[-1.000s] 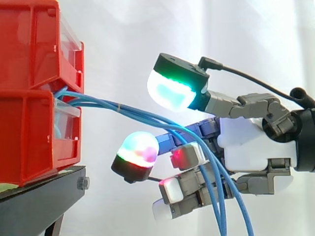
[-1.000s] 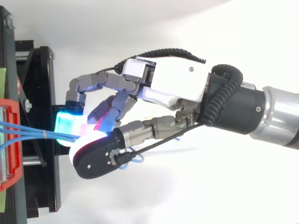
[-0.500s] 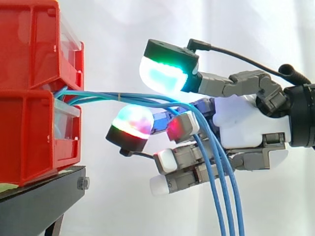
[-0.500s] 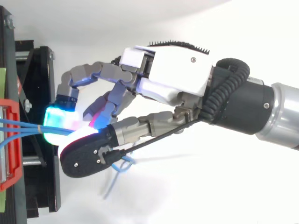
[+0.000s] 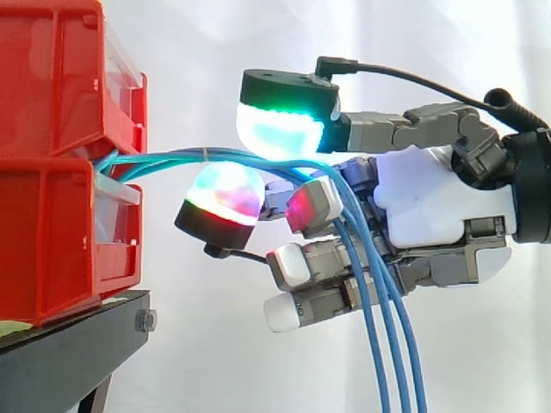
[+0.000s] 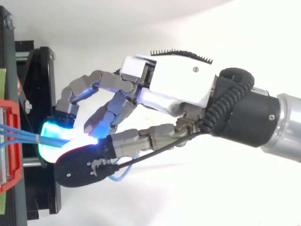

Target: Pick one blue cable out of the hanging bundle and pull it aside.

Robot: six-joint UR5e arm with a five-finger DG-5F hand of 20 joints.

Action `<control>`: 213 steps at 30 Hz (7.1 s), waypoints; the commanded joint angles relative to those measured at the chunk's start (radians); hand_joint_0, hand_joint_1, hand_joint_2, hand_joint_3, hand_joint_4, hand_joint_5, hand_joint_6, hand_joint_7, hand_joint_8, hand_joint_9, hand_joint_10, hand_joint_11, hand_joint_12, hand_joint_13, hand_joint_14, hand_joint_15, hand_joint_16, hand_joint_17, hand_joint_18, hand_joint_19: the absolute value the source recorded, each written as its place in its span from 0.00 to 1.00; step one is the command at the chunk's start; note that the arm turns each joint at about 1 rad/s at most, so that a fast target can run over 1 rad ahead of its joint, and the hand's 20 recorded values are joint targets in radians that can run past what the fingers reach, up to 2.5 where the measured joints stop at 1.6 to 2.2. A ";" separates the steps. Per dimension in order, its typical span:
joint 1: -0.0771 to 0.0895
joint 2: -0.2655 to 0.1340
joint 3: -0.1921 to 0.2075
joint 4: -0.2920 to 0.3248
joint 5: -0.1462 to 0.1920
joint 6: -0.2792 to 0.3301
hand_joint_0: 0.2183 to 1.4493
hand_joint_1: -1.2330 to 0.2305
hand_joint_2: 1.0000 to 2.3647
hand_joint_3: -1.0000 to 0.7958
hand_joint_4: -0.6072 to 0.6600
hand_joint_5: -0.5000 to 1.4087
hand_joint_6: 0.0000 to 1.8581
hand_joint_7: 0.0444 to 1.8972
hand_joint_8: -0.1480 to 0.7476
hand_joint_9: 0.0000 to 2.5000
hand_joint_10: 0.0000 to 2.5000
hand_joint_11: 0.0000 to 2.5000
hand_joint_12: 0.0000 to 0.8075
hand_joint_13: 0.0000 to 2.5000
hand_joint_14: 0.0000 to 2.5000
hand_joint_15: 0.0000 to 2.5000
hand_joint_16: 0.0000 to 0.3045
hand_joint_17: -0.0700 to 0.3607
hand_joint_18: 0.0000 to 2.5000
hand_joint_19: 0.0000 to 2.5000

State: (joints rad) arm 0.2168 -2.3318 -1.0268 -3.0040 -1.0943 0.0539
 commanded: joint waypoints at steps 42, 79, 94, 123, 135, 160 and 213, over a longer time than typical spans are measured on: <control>-0.013 -0.072 0.083 -0.128 -0.050 0.061 0.28 0.45 0.00 0.30 0.55 0.20 0.41 0.43 0.46 0.55 0.01 0.36 0.38 0.46 0.01 0.26 0.16 0.41 0.32 0.20; -0.053 -0.072 0.278 -0.421 -0.061 0.043 0.33 0.33 0.01 0.51 0.48 0.19 0.51 0.39 0.49 0.54 0.01 0.37 0.40 0.47 0.01 0.25 0.17 0.43 0.34 0.18; -0.040 -0.072 0.283 -0.431 -0.058 0.081 0.38 0.30 0.00 0.30 0.49 0.18 0.51 0.37 0.44 0.53 0.01 0.38 0.35 0.46 0.01 0.26 0.15 0.40 0.32 0.19; -0.014 -0.072 0.180 -0.305 -0.082 0.178 0.49 0.25 0.00 0.28 0.18 0.18 0.52 0.49 0.40 0.54 0.01 0.38 0.32 0.45 0.01 0.25 0.14 0.38 0.32 0.17; -0.016 -0.072 0.180 -0.325 -0.082 0.191 0.43 0.21 0.00 0.28 0.10 0.20 0.50 0.54 0.36 0.49 0.01 0.29 0.32 0.35 0.01 0.18 0.12 0.36 0.28 0.12; -0.024 -0.072 0.172 -0.329 -0.085 0.193 0.22 0.46 0.00 0.28 0.37 0.21 0.43 0.43 0.41 0.45 0.01 0.26 0.41 0.30 0.01 0.18 0.16 0.42 0.23 0.15; -0.063 -0.072 0.189 -0.455 -0.114 0.205 0.23 0.34 0.00 0.28 0.43 0.20 0.47 0.41 0.43 0.47 0.01 0.29 0.41 0.34 0.01 0.19 0.16 0.42 0.29 0.17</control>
State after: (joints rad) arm 0.1562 -2.4037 -0.8376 -3.4577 -1.2089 0.2590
